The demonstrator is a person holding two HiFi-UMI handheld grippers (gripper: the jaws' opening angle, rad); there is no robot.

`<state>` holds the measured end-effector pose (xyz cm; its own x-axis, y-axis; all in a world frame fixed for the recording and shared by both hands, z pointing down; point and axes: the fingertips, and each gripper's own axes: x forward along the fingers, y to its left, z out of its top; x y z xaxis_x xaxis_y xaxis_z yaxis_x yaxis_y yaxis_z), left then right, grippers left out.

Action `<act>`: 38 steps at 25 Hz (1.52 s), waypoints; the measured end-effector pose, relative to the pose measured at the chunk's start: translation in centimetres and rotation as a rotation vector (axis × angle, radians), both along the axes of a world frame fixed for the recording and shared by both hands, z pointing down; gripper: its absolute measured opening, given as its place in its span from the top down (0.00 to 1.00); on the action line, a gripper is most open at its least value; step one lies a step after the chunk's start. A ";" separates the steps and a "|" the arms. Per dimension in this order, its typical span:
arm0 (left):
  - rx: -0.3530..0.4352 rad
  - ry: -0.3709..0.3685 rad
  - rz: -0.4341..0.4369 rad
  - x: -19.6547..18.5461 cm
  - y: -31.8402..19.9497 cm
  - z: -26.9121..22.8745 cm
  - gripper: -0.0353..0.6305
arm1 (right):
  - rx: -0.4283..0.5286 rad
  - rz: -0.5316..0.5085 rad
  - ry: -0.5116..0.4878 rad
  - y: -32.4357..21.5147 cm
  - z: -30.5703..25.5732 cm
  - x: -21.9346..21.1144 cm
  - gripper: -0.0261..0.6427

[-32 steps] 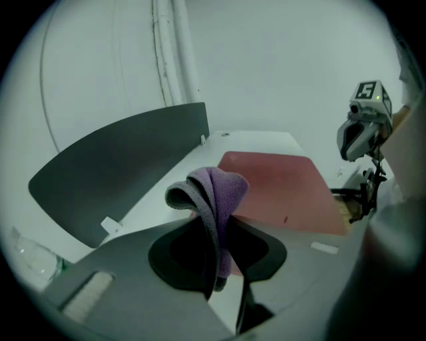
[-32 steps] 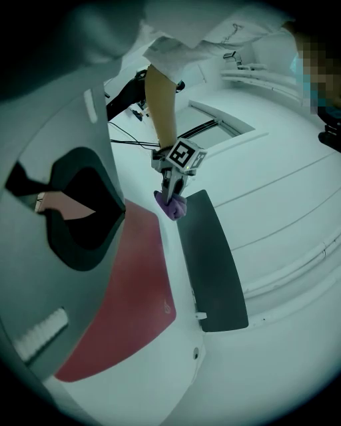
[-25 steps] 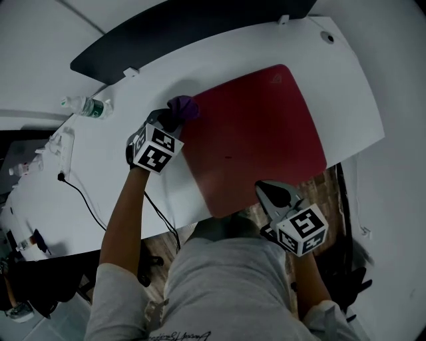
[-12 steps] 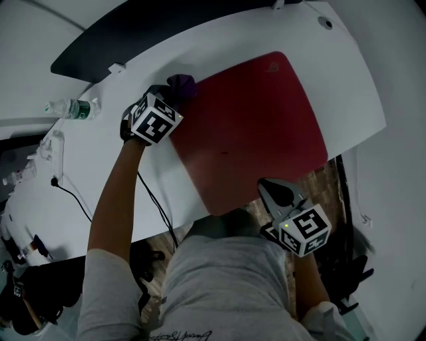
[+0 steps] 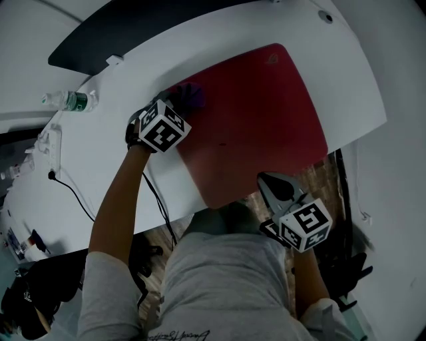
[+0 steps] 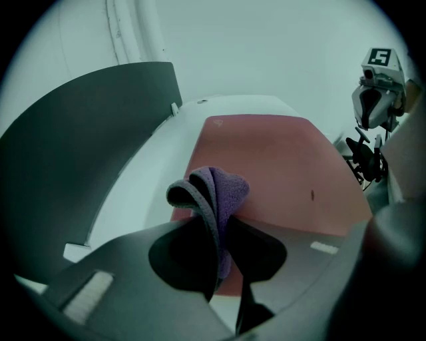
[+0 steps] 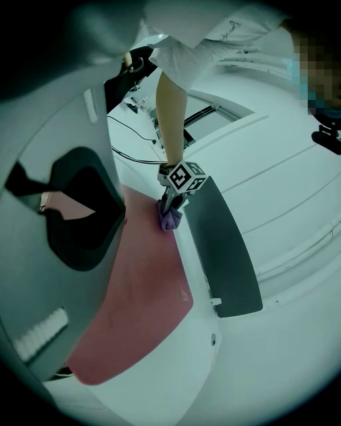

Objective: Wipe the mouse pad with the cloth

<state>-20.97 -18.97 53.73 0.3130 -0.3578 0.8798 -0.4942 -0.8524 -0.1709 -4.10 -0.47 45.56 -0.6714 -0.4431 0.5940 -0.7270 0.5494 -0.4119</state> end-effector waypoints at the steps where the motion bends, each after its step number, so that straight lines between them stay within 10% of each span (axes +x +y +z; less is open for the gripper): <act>1: -0.004 0.000 0.005 0.3 0.7 0.0 0.80 | 0.002 -0.004 -0.001 0.1 -0.1 0.1 0.95; 38: -0.155 0.048 0.029 11.3 25.6 0.8 0.80 | 0.079 -0.101 -0.043 7.8 -1.7 3.8 0.95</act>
<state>-9.68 6.63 54.50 0.3646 -0.2092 0.9074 -0.4731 -0.8809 -0.0130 -0.31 7.34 43.83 -0.7391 -0.4159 0.5298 -0.6488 0.6509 -0.3942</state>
